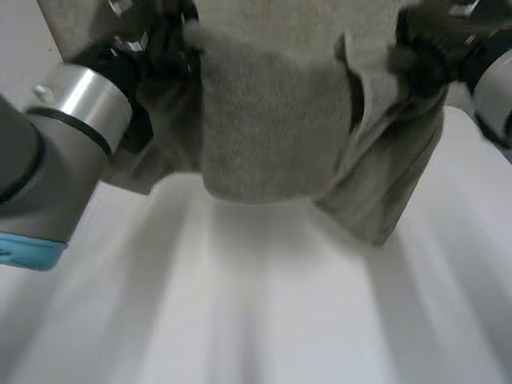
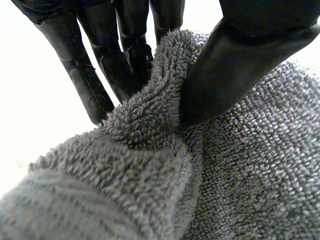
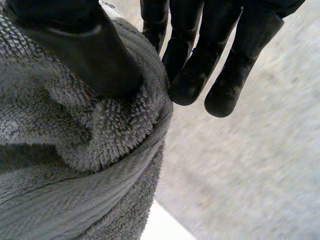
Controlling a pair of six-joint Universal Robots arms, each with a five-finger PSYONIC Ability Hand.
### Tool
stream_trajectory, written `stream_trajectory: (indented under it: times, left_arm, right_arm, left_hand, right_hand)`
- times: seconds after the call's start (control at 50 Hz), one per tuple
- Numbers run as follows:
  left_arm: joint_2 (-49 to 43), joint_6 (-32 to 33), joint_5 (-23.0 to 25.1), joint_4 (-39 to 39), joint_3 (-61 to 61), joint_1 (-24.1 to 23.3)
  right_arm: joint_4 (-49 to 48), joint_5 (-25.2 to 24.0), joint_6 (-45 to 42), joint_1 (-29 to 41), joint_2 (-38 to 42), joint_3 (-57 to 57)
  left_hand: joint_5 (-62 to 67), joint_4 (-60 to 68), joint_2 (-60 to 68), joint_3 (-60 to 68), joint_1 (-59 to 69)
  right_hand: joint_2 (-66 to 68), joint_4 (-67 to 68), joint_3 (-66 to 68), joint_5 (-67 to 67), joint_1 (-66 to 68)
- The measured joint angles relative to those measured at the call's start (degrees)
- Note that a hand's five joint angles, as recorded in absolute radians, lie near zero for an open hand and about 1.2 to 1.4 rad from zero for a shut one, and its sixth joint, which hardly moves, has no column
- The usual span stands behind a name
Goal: Fold the towel.
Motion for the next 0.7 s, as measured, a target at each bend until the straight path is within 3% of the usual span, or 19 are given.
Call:
stream_trajectory:
  times: [0.16, 0.22, 0.26, 0.38, 0.58, 0.7]
  left_arm:
    - [-13.84, 0.68, 0.51, -2.72, -0.78, 2.8]
    - [-19.11, 0.92, 0.42, -2.88, -0.25, 3.84]
    - [-22.86, 0.98, 0.24, -2.99, 1.0, 4.57]
    - [-27.91, 0.87, -0.55, -3.66, 4.6, 6.36]
    - [-20.04, 0.81, -2.78, -5.59, 0.6, 7.5]
    - [-11.73, 0.99, -2.37, -5.86, -9.78, 5.17]
  right_arm:
    - [-3.09, -0.38, -0.63, 0.69, 9.87, 4.44]
    - [-5.23, -0.12, -0.84, 1.19, 14.16, 5.29]
    - [-6.8, 0.37, -0.9, 1.55, 17.19, 5.43]
    - [-8.94, 2.18, -0.86, 2.14, 21.57, 5.24]
    - [-11.2, 3.47, -0.78, 2.19, 20.9, 7.62]
    - [-13.91, 3.59, -1.1, 1.78, 21.43, 9.2]
  left_hand:
    - [-0.89, -2.36, -2.01, -1.69, -1.06]
    - [-11.68, -16.05, -16.05, -15.23, -11.78]
    - [-25.48, -29.27, -28.49, -27.49, -24.46]
    - [-33.87, -36.58, -35.78, -34.79, -32.49]
    - [-37.79, -40.46, -39.65, -38.83, -36.53]
    - [-32.03, -36.4, -35.32, -34.7, -30.95]
  right_hand:
    - [0.0, 0.0, 0.0, 0.0, 0.01]
    - [0.0, 0.0, 0.0, 0.0, 0.01]
    - [0.0, 0.0, 0.0, 0.0, 0.01]
    - [0.0, 0.0, 0.0, 0.0, 0.01]
    - [0.0, 0.0, 0.0, 0.0, 0.01]
    - [0.0, 0.0, 0.0, 0.0, 0.01]
